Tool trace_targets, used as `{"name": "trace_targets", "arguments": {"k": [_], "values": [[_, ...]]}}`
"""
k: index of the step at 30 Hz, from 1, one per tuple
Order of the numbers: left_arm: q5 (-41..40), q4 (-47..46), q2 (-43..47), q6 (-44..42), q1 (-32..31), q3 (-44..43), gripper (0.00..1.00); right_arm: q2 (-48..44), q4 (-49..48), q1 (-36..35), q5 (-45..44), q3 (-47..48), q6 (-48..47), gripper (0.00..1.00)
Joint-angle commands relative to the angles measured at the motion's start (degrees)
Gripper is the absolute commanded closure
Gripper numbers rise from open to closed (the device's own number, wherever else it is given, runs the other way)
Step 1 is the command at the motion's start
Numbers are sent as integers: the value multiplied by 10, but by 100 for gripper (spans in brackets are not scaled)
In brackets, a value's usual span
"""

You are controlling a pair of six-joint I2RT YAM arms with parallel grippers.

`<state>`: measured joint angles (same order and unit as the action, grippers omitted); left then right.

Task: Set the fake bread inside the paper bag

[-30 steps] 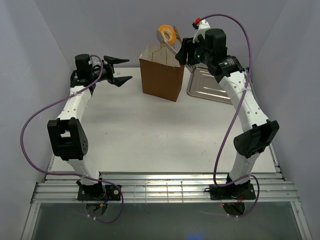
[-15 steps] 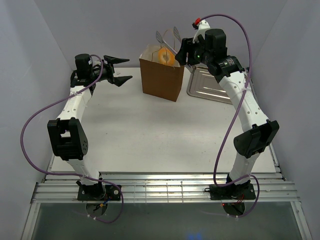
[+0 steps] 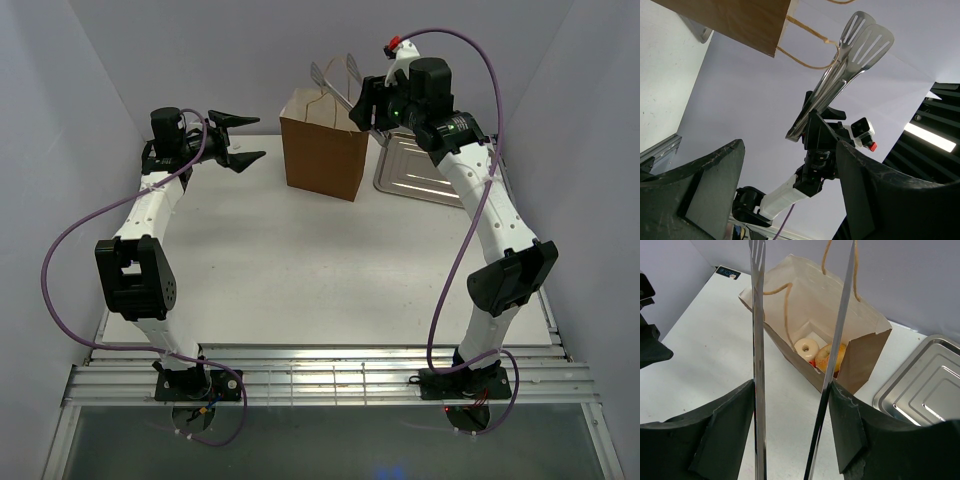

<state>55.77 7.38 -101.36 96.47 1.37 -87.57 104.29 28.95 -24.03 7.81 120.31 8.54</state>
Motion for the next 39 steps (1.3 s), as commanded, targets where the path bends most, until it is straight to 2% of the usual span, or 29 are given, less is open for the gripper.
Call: {"name": "trace_targets", "arguments": {"k": [1, 6, 9, 17, 23, 28, 33, 39], "values": [[7, -9, 32, 0, -1, 4, 16, -30, -20, -2, -8, 18, -7, 36], [11, -10, 20, -1, -4, -6, 16, -48, 10, -2, -28, 25, -8, 37], [12, -9, 11, 0, -4, -16, 16, -83, 17, -2, -47, -7, -6, 37], [11, 24, -20, -22, -37, -53, 16, -228, 26, -2, -155, -160, -12, 37], [11, 32, -23, -20, -57, -23, 16, -325, 56, 0, -212, -265, -1, 37], [6, 34, -18, -18, -57, -10, 16, -384, 71, 2, -226, -343, 30, 37], [7, 24, -14, -6, -56, 9, 16, -395, 77, 4, -215, -396, 43, 37], [7, 12, -15, 2, -52, 6, 16, -349, 81, 6, -187, -424, 47, 37]]}}
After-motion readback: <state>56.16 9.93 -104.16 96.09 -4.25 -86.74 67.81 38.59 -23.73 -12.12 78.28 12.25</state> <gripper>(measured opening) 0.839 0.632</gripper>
